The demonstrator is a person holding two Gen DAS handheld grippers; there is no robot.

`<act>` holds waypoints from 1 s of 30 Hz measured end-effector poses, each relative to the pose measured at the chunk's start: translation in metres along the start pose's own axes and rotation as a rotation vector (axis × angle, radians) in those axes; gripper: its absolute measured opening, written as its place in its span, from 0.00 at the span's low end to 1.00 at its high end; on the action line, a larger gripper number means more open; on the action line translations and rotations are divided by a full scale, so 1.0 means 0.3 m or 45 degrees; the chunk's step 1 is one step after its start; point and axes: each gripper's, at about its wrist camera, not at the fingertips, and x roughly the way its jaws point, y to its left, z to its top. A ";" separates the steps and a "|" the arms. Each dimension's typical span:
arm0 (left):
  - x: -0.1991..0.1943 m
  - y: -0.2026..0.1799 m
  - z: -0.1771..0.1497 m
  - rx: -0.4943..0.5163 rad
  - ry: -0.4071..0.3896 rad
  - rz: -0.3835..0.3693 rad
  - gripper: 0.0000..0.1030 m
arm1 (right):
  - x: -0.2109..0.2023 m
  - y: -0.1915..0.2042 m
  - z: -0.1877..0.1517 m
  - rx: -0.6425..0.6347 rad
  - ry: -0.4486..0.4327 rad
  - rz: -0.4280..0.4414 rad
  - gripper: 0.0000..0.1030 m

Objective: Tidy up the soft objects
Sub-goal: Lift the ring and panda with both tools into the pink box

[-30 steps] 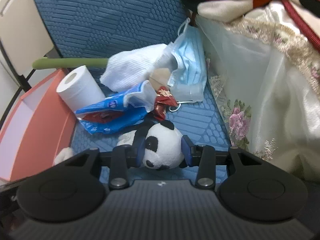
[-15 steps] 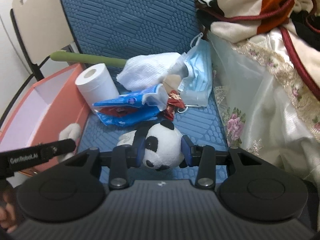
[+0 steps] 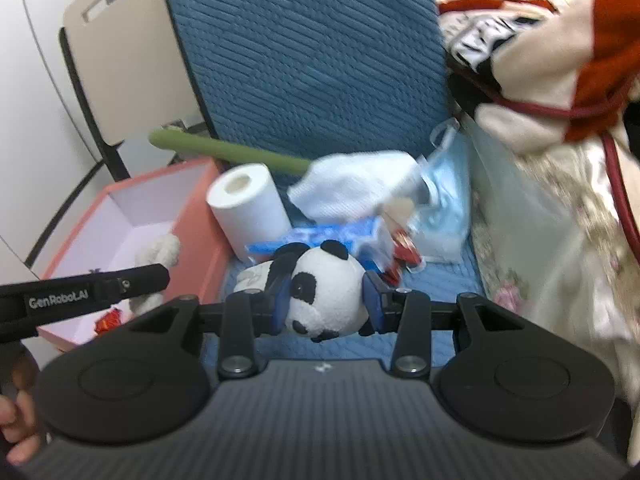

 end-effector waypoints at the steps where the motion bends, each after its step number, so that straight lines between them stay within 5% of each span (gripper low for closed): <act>1: -0.011 0.012 0.017 -0.001 -0.007 0.002 0.10 | -0.002 0.014 0.012 -0.008 -0.008 0.004 0.41; 19: -0.229 0.342 0.244 -0.059 -0.201 0.090 0.10 | 0.002 0.352 0.260 -0.079 -0.179 0.195 0.41; 30: -0.241 0.678 0.189 -0.177 -0.128 0.215 0.10 | 0.135 0.666 0.271 -0.210 -0.089 0.344 0.41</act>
